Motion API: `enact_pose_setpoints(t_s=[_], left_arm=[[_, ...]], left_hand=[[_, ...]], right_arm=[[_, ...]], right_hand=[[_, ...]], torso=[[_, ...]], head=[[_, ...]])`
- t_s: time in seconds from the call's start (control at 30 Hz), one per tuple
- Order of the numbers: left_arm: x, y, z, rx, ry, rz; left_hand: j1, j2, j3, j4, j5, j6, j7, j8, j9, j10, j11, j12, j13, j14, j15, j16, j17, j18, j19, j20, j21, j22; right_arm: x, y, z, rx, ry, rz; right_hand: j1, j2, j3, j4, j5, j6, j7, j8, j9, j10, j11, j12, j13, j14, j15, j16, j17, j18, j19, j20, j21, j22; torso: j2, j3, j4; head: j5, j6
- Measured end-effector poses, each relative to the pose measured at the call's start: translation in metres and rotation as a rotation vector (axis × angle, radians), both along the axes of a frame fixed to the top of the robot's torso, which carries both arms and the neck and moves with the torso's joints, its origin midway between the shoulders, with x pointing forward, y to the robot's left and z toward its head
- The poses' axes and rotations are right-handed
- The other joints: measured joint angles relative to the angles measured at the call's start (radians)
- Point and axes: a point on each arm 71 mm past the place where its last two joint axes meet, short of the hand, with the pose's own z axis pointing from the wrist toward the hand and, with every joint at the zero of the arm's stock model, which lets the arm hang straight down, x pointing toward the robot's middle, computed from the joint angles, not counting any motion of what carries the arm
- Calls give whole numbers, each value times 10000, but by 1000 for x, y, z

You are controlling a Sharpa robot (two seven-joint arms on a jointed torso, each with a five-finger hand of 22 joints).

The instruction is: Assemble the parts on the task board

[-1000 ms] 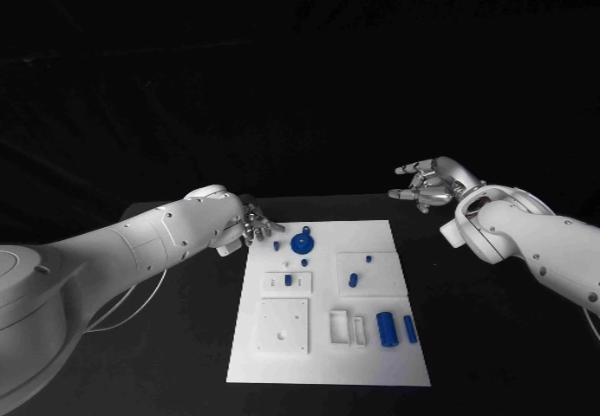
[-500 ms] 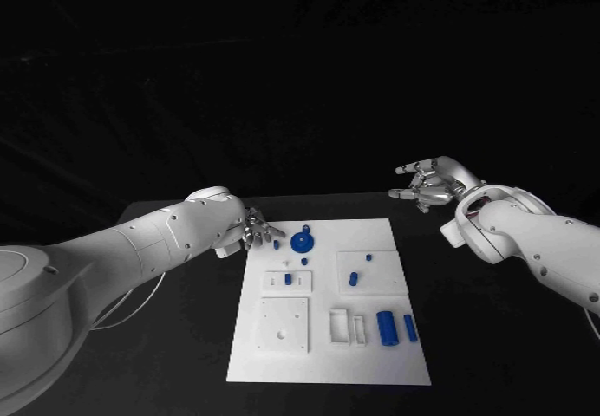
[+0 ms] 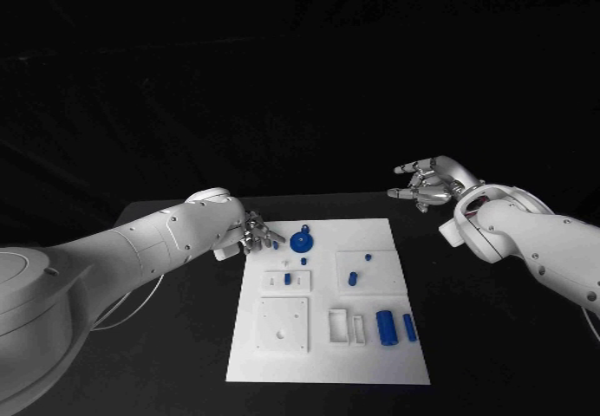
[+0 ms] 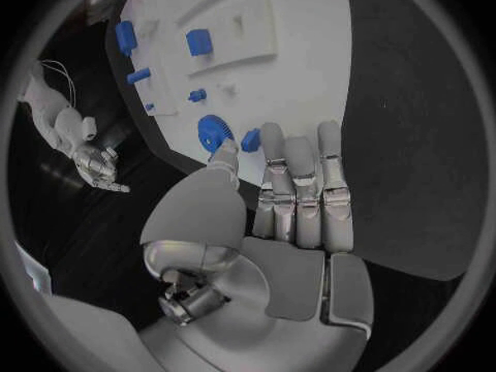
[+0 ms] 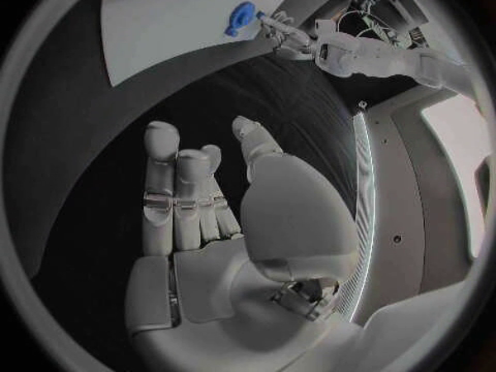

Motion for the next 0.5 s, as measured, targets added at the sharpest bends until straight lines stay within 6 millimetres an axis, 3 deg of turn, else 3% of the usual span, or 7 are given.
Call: enact_pose_setpoints(t_s=[0.13, 0.27, 0.4, 0.5], left_arm=[[0, 0, -1, -63, 78, -5], [-1, -1, -1, -121, 135, -2], [-1, 0, -1, -169, 169, 25], [-1, 0, -1, -210, 191, 41]], left_hand=[[25, 25, -29, -29, 0, 0, 0, 0, -113, 0, 0, 0, -1, 0, 0, 0, 0, -1, 0, 0, 0, 0], [110, 204, -131, -177, 0, 0, 0, 0, -316, -35, 35, 48, -1, -7, 7, 39, -9, 0, 0, 0, 0, -1], [250, 529, -238, -403, 0, -46, 48, 0, -439, -35, 35, 48, -2, -35, 35, 39, -9, 0, 0, 0, 0, -1], [261, 673, -341, -507, 0, -143, 108, -28, -910, -34, 34, 48, -2, -35, 35, 39, -30, -1, 0, 0, 0, -1]], right_arm=[[0, 0, 0, 1, 4, -6], [0, 0, 0, -1, 6, -9], [1, 0, 0, 1, 7, -6], [1, 1, -1, 1, 9, -6]], right_hand=[[0, 0, 0, 0, 0, 0, 0, 0, 0, 0, 0, 0, 0, 0, 0, 0, 0, 1, 0, 0, 0, 0], [0, 0, 0, 0, 0, 0, 0, 0, -1, 0, 1, 0, 0, 0, 0, 0, 0, -1, 0, 0, 1, 7], [0, 0, 0, 0, 0, 0, 0, 0, 0, 1, 1, 0, 0, 0, 0, 0, 0, 0, 0, 0, 2, 8], [0, 0, 0, 0, 0, 0, 0, 0, 0, 1, 1, 0, 0, 0, 0, 0, 0, 0, 0, 0, 2, 8]], torso=[[2, 0, 1], [2, -3, 13], [2, -6, 21], [3, -9, 25]], head=[[6, -6], [7, -11], [7, -16], [1, -23]])
